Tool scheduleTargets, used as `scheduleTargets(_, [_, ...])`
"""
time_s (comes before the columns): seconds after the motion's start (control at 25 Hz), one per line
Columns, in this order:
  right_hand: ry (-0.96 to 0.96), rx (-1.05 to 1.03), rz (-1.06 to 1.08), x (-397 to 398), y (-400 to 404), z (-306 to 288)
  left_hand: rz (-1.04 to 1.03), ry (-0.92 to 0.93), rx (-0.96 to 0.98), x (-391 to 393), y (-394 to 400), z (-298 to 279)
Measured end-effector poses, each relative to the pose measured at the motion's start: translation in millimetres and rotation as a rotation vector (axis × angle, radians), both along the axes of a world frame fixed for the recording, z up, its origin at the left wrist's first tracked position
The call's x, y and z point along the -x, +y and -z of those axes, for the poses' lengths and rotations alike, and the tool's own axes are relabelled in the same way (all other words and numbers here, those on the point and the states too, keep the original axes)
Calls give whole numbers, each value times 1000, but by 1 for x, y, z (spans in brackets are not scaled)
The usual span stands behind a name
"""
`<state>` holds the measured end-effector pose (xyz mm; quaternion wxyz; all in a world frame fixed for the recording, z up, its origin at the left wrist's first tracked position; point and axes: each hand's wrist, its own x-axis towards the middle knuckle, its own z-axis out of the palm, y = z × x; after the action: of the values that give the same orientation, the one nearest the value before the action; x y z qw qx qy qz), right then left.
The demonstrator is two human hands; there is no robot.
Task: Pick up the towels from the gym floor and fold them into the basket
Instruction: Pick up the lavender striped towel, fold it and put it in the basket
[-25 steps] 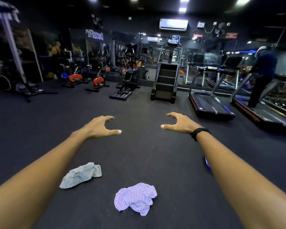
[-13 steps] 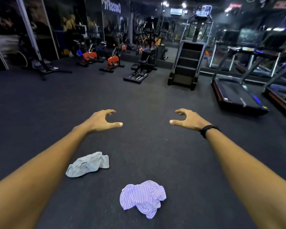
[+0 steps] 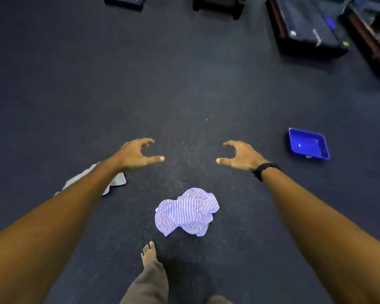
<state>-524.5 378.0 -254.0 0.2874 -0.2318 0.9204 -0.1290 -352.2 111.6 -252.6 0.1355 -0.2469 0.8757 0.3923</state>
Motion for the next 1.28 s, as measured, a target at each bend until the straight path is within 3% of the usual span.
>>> scheduleTargets(0.36, [-150,-197,12,50,-30,262,178,-322,-93,79,-35,261])
scheduleTargets(0.8, [-218,-363,172,22,37,603,288,-448,-219,96,22,566])
scheduleTargets(1.08, [-92,-382,132,12,37,721,353,-480,-157,86,48,668])
scheduleTargets(1.28, [-104,-165,338,38,44,702,404,-492,-115,96,50,646])
